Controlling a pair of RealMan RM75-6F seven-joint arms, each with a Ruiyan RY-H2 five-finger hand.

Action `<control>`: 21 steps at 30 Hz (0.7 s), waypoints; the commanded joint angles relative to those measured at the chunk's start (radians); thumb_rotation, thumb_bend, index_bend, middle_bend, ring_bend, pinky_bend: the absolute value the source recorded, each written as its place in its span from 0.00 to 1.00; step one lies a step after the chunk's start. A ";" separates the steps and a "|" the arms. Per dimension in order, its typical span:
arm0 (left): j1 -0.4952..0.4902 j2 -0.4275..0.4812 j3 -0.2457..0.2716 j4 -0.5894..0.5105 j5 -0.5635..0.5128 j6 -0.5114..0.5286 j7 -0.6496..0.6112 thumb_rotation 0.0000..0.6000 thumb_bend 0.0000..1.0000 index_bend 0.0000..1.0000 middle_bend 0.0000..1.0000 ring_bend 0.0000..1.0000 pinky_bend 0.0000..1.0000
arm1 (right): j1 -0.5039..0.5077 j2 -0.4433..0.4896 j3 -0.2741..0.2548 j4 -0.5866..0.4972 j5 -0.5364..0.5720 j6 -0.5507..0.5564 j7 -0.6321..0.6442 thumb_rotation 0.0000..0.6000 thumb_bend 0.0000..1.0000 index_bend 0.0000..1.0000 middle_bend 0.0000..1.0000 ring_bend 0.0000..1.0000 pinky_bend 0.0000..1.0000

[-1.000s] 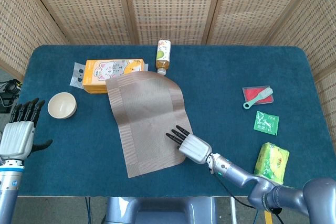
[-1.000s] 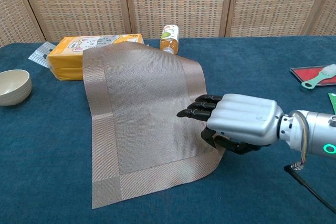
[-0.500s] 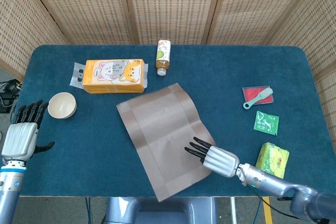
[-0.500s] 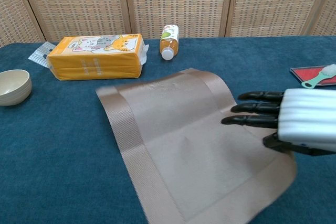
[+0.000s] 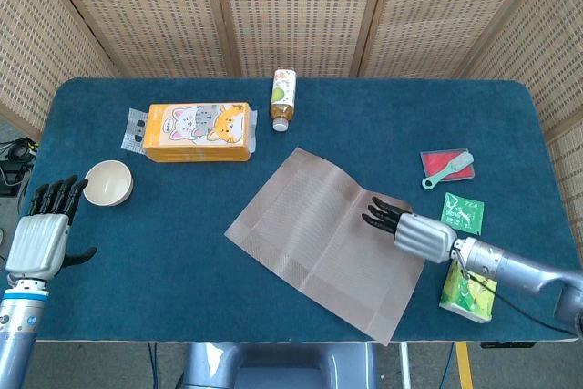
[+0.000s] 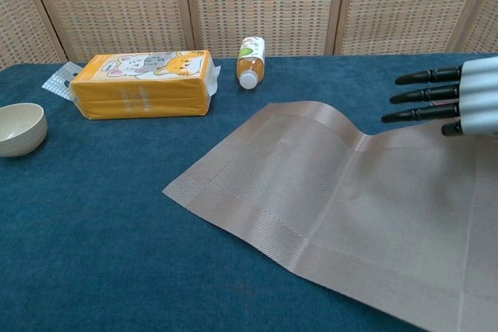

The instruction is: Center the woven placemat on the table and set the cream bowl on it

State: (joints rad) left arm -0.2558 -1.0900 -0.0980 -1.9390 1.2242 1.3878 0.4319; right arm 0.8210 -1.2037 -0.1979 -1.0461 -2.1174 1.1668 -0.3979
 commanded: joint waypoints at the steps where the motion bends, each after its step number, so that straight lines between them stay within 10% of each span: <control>1: -0.004 -0.004 -0.003 0.004 -0.009 -0.005 0.006 1.00 0.00 0.00 0.00 0.00 0.00 | 0.072 -0.054 0.031 0.129 -0.020 -0.048 0.004 1.00 0.70 0.67 0.04 0.00 0.00; 6: -0.010 -0.008 -0.001 0.007 -0.017 -0.014 0.019 1.00 0.00 0.00 0.00 0.00 0.00 | 0.079 -0.100 0.068 0.246 0.039 -0.097 -0.026 1.00 0.46 0.59 0.00 0.00 0.00; 11: -0.019 -0.012 0.005 0.020 -0.006 -0.032 0.020 1.00 0.00 0.00 0.00 0.00 0.00 | -0.011 -0.096 0.156 0.230 0.225 -0.098 -0.006 1.00 0.01 0.00 0.00 0.00 0.00; 21: -0.045 -0.031 0.032 0.083 0.122 -0.073 -0.066 1.00 0.00 0.00 0.00 0.00 0.00 | -0.248 0.004 0.297 -0.148 0.560 0.077 0.166 1.00 0.00 0.00 0.00 0.00 0.00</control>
State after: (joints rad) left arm -0.2935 -1.1145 -0.0746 -1.8738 1.3088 1.3223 0.3939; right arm 0.6489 -1.2423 0.0506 -1.0703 -1.6363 1.1992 -0.2926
